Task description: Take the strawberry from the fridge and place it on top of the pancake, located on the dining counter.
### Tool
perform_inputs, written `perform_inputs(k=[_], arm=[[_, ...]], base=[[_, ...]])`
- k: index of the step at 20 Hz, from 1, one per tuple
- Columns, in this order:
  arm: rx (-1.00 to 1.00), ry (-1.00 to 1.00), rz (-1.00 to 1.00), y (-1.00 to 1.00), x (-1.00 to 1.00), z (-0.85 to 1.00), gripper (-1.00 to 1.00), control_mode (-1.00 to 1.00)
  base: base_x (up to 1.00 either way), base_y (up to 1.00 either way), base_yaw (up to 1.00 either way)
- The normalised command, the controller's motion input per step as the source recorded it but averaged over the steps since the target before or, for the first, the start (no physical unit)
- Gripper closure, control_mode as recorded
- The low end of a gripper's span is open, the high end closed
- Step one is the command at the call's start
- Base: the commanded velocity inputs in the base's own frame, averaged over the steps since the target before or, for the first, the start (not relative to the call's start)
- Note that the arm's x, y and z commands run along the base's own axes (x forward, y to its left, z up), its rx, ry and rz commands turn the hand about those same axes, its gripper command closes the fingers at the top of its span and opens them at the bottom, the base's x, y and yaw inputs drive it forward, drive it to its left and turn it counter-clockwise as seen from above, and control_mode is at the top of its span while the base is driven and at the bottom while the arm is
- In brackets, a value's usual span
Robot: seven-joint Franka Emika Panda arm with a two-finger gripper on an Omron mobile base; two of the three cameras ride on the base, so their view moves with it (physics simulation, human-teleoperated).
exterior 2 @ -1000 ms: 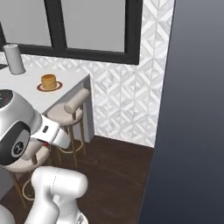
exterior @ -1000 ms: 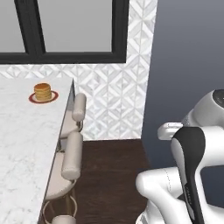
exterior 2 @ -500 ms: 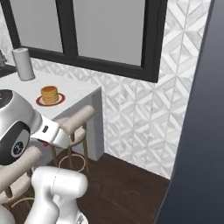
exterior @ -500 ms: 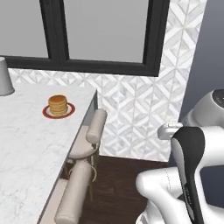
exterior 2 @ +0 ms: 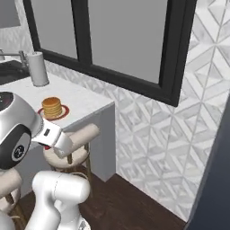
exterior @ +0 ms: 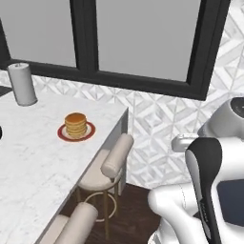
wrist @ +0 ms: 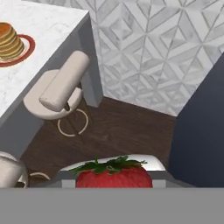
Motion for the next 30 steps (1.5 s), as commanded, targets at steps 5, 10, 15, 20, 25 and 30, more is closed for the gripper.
perform_inputs(k=[5,10,15,20,25,30], arm=[[0.0,0.0,0.0,0.0,0.0,0.0,1.0,1.0],[0.0,0.0,0.0,0.0,0.0,0.0,1.0,1.0],[0.0,0.0,0.0,0.0,0.0,0.0,1.0,1.0],[0.0,0.0,0.0,0.0,0.0,0.0,1.0,1.0],[0.0,0.0,0.0,0.0,0.0,0.0,1.0,1.0],[0.0,0.0,0.0,0.0,0.0,0.0,1.0,1.0]], base=[[0.14,-0.56,0.7],[0.22,-0.74,0.78],[0.37,-0.84,0.68],[0.27,-0.88,0.62],[0.63,-0.16,0.47],[0.82,0.0,0.35]])
